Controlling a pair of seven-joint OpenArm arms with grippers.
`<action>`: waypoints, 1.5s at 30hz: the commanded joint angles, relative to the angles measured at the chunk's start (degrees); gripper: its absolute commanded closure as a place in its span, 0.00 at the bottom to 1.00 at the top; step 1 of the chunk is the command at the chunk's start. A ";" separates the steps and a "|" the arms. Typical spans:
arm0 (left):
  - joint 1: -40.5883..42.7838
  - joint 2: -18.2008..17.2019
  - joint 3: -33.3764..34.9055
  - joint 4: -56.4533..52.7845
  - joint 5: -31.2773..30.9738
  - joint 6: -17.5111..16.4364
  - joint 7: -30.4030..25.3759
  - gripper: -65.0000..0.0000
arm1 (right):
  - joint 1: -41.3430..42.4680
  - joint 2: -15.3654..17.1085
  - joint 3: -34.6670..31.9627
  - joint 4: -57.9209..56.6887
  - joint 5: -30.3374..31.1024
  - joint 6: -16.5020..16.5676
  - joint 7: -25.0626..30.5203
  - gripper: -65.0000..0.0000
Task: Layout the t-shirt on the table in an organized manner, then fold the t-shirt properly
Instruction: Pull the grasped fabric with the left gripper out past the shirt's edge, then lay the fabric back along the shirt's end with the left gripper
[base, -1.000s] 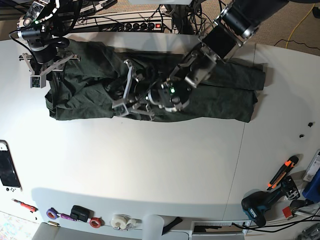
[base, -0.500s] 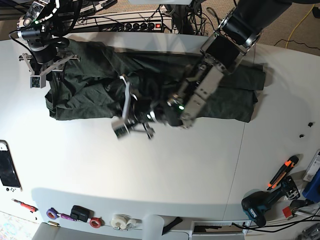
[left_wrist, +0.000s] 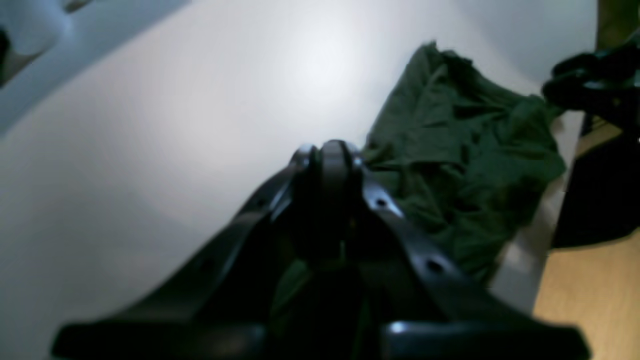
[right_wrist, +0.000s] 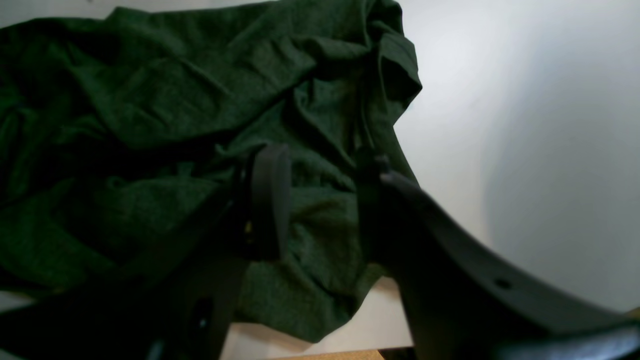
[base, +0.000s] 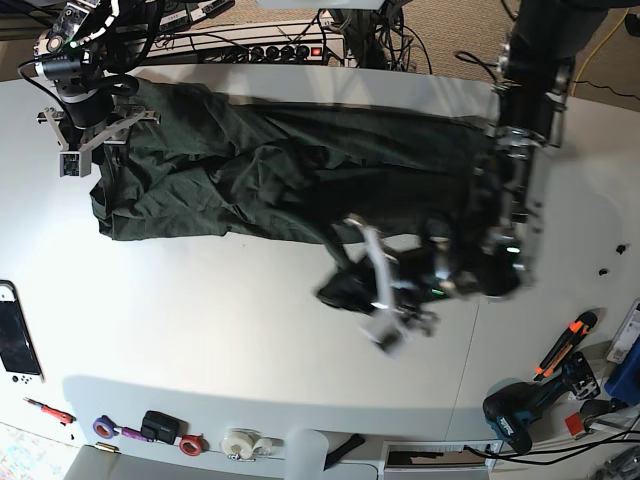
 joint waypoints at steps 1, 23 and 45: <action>-1.36 -1.31 -2.36 0.83 -2.21 0.02 -0.50 1.00 | 0.00 0.50 0.22 0.90 0.39 -0.15 1.49 0.66; 7.23 -11.96 -22.93 9.62 -12.39 -0.22 4.57 1.00 | 0.02 0.50 0.22 0.90 0.39 -0.20 2.21 0.66; 23.19 -12.07 -25.46 28.44 5.90 2.93 4.94 1.00 | 0.00 0.50 0.22 0.90 0.13 -0.20 2.10 0.66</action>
